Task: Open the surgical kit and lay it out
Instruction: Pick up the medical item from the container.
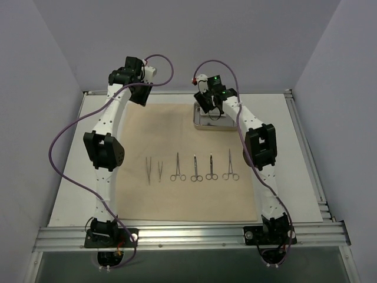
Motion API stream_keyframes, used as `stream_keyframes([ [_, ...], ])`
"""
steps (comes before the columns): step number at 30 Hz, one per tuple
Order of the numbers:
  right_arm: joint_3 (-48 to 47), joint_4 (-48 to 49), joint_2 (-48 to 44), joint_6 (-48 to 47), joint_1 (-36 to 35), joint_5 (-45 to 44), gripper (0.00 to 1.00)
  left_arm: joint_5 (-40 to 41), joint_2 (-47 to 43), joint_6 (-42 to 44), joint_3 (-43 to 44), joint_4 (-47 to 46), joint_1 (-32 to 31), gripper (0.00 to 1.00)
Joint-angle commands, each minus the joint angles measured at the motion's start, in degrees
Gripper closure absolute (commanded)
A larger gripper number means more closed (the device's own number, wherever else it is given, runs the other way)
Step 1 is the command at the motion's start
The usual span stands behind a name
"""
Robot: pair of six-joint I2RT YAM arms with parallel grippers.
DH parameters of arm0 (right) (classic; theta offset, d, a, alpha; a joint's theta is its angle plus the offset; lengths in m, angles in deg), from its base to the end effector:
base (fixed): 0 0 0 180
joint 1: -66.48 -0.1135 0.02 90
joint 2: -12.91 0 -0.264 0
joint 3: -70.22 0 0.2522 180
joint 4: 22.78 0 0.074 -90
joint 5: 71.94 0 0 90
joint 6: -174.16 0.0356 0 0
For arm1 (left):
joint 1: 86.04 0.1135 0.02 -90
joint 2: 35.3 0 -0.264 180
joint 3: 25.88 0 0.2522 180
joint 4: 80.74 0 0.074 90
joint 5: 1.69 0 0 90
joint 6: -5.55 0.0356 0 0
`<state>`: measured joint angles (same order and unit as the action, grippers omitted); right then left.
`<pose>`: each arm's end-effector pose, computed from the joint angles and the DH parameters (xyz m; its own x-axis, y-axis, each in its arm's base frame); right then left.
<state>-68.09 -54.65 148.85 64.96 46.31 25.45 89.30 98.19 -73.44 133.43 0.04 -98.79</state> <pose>0.5211 0.1963 0.2537 -0.2895 -0.4538 -0.8428 -0.5742 0.7868 -0.2264 0.4797 -0.1079 0.3251 -0.7436 0.3640 -0.5609 0.3596 0.9249 0.1235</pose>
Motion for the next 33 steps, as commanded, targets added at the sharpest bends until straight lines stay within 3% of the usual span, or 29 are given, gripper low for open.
stream_keyframes([
  [1,-2.8,-3.8,3.2,-7.8,0.0,-3.5,0.55,-0.9,-1.1,-0.8,1.8,-2.0,0.0,0.57],
  [22,0.5,6.9,9.5,-14.0,-3.0,-12.0,0.55,-2.4,-1.0,-2.0,1.0,-1.7,0.9,0.57],
  [24,0.8,7.3,9.4,-14.9,-3.1,-11.4,0.59,-2.5,-1.1,-2.0,0.9,-1.7,0.9,0.57],
  [28,2.0,7.2,8.6,-16.1,-3.1,-9.2,0.82,-2.4,-1.2,-2.1,0.4,-1.5,1.0,0.57],
  [33,3.3,7.3,6.4,-17.4,-3.1,-10.3,0.93,-2.5,-1.6,-2.3,-0.3,-1.5,1.0,0.57],
])
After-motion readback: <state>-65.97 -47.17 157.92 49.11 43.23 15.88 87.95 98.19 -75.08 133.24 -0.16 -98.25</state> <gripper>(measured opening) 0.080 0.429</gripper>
